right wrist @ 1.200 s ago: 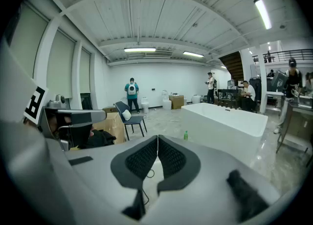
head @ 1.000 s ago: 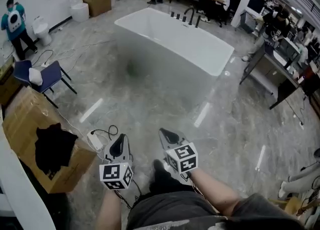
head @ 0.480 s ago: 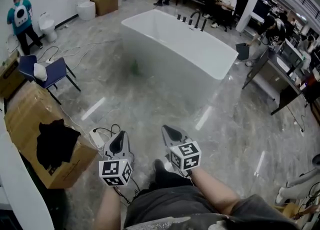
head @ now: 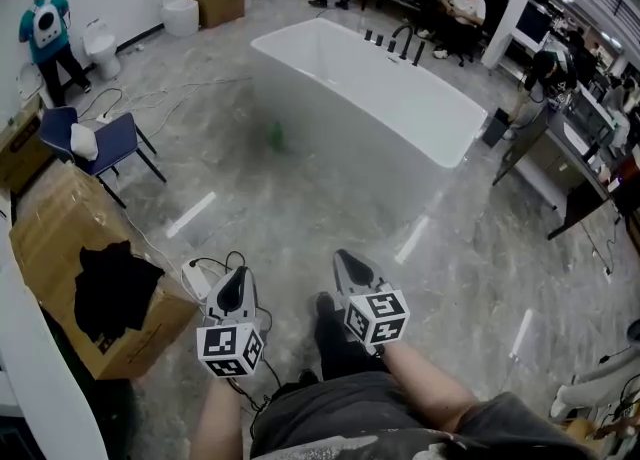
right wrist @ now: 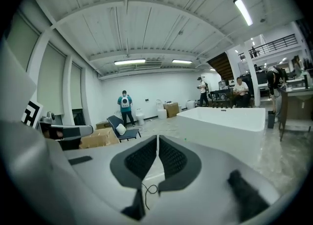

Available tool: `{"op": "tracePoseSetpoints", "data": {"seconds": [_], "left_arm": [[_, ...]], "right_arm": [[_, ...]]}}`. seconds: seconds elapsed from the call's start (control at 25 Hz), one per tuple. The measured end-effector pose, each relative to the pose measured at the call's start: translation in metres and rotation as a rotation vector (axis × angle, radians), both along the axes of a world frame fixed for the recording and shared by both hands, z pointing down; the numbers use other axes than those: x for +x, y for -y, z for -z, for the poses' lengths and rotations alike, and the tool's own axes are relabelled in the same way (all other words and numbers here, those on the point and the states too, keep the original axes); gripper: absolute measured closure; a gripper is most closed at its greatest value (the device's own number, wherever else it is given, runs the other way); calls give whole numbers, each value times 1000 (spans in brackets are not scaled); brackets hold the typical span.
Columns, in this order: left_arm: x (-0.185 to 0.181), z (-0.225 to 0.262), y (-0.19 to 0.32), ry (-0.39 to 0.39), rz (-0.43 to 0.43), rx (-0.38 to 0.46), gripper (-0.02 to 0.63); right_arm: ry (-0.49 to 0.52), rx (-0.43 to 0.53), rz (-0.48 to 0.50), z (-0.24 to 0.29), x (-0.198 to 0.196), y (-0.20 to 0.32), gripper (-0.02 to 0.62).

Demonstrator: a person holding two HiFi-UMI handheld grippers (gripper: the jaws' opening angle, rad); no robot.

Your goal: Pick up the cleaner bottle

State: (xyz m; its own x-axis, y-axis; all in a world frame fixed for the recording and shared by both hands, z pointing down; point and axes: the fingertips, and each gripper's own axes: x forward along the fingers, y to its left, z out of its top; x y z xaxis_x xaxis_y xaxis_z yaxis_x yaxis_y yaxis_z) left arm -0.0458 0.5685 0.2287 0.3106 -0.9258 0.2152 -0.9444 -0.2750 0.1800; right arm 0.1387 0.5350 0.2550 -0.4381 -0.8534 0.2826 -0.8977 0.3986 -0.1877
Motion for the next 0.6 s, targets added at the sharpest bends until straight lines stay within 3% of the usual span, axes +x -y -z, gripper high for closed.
{"op": "tracePoseSetpoints", "data": {"seconds": [0.2,0.32,0.44,0.6], "left_arm": [[1,-8,34,23,35,13,575],[6,-14,61,74,59,30,574],[16,-22,90,111,48,9,574],[19,-26,140,100,75,-24,574]], "right_arm": [[5,-14,6,-11,5,40,567],[9,-24,7,-16,13,71,568],[2,-44,0,-25,24,102,566],[4,-70,-3,-36,33,152,566]]}}
